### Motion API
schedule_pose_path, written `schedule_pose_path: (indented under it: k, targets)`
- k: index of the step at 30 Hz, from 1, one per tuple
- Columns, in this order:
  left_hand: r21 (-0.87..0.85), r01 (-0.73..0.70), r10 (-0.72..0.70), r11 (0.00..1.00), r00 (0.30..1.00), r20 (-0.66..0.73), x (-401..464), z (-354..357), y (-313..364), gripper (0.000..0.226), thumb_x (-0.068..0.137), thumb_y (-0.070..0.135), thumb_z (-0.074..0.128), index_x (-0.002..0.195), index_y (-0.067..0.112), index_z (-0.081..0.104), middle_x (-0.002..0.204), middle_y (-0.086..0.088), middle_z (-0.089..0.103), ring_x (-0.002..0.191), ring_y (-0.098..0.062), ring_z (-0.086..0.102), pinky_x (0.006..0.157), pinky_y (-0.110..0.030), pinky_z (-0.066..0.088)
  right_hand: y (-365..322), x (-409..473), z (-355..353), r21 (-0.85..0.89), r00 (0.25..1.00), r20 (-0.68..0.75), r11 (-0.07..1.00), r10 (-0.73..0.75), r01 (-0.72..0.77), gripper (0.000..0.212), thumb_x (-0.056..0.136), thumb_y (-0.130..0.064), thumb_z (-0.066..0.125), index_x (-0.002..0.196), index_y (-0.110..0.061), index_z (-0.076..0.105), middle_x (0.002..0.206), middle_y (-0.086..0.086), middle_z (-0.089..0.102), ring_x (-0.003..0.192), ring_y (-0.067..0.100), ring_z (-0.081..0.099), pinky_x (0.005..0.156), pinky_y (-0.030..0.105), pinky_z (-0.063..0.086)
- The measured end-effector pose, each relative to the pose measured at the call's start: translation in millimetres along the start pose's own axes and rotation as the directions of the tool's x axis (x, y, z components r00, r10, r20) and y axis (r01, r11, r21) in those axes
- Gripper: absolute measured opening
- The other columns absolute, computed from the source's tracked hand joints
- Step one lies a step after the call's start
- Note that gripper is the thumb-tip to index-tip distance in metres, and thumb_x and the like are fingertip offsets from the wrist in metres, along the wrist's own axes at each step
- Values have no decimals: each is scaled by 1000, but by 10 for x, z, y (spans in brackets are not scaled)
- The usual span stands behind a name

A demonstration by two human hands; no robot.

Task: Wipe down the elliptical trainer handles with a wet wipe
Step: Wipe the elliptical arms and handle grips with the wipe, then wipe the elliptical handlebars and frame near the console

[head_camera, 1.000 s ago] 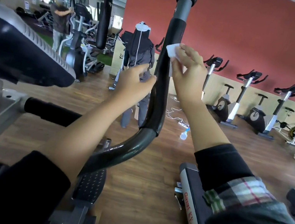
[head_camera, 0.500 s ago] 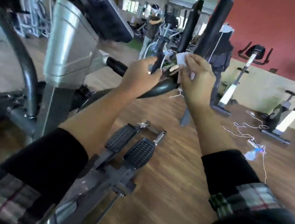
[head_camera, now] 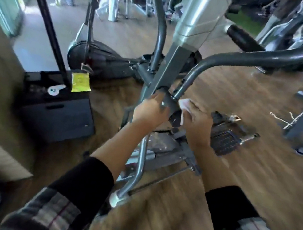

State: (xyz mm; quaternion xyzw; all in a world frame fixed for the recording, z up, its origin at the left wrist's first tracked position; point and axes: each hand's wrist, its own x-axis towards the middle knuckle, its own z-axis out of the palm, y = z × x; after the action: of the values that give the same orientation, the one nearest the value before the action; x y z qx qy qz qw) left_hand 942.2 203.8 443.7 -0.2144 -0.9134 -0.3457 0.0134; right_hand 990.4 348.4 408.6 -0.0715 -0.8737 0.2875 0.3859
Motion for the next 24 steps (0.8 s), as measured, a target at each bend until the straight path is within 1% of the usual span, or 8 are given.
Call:
schedule_pose_path:
  k: [3, 5, 10, 12, 14, 19, 22, 24]
  targets:
    - [41, 127, -128, 991, 991, 25, -287, -42, -669, 35, 94, 32, 48, 127, 25, 53, 131, -1, 58, 113, -31, 58, 86, -38, 48, -208, -362, 582, 27, 991, 128, 999, -28, 24, 30, 87, -15, 49, 103, -9, 74, 107, 10, 70, 102, 29, 63, 95, 29, 41]
    - [110, 197, -204, 974, 978, 54, -516, -103, -1125, 34, 94, 34, 47, 127, 24, 51, 130, -1, 58, 111, -30, 58, 85, -39, 49, -396, -606, 970, 36, 975, 221, 999, -38, 31, 36, 84, -18, 42, 100, -7, 73, 102, 10, 71, 96, 24, 62, 90, 21, 36]
    - [166, 419, -439, 893, 892, 109, -1129, -386, -2179, 51, 95, 33, 47, 145, 26, 38, 152, 7, 38, 132, -24, 45, 102, -37, 43, -1035, -1216, 1830, 95, 927, 374, 994, 10, -49, 27, 76, -7, 51, 90, 1, 73, 90, 18, 71, 83, 28, 63, 81, 25, 38]
    - [168, 475, -496, 864, 860, 117, -1343, -514, -2536, 48, 94, 36, 45, 141, 31, 41, 148, 9, 43, 127, -23, 50, 100, -38, 46, -1269, -1452, 2142, 98, 896, 444, 992, 25, -77, 27, 76, -10, 51, 86, 2, 73, 85, 18, 71, 74, 33, 66, 76, 26, 41]
    - [165, 519, -538, 839, 835, 110, -1506, -664, -2842, 44, 93, 37, 43, 137, 32, 45, 144, 9, 48, 122, -23, 54, 99, -38, 47, -1504, -1653, 2396, 94, 877, 479, 993, 17, -70, 22, 73, -6, 56, 85, -1, 74, 83, 15, 72, 69, 31, 67, 70, 24, 45]
    - [174, 583, -605, 793, 787, 119, -1725, -997, -3456, 51, 95, 30, 46, 145, 26, 38, 152, 8, 38, 133, -21, 45, 106, -34, 38, -2044, -1973, 2845, 137, 866, 496, 980, 61, -147, 20, 68, 2, 60, 83, 1, 74, 80, 14, 72, 69, 27, 66, 69, 17, 40]
    - [140, 591, -606, 795, 782, 142, -1720, -1112, -3661, 51, 96, 28, 44, 146, 23, 38, 151, 4, 40, 134, -23, 45, 107, -35, 38, -2179, -2033, 3062, 93, 840, 526, 973, 134, -214, 22, 76, -4, 58, 90, 1, 74, 90, 16, 72, 80, 32, 66, 74, 19, 40]
    - [122, 587, -599, 801, 783, 166, -1652, -1150, -3785, 49, 96, 29, 44, 145, 23, 39, 150, 2, 41, 134, -24, 45, 108, -38, 40, -2208, -2005, 3210, 59, 816, 538, 956, 211, -286, 20, 82, -1, 60, 97, 1, 72, 98, 16, 71, 89, 33, 65, 81, 23, 44]
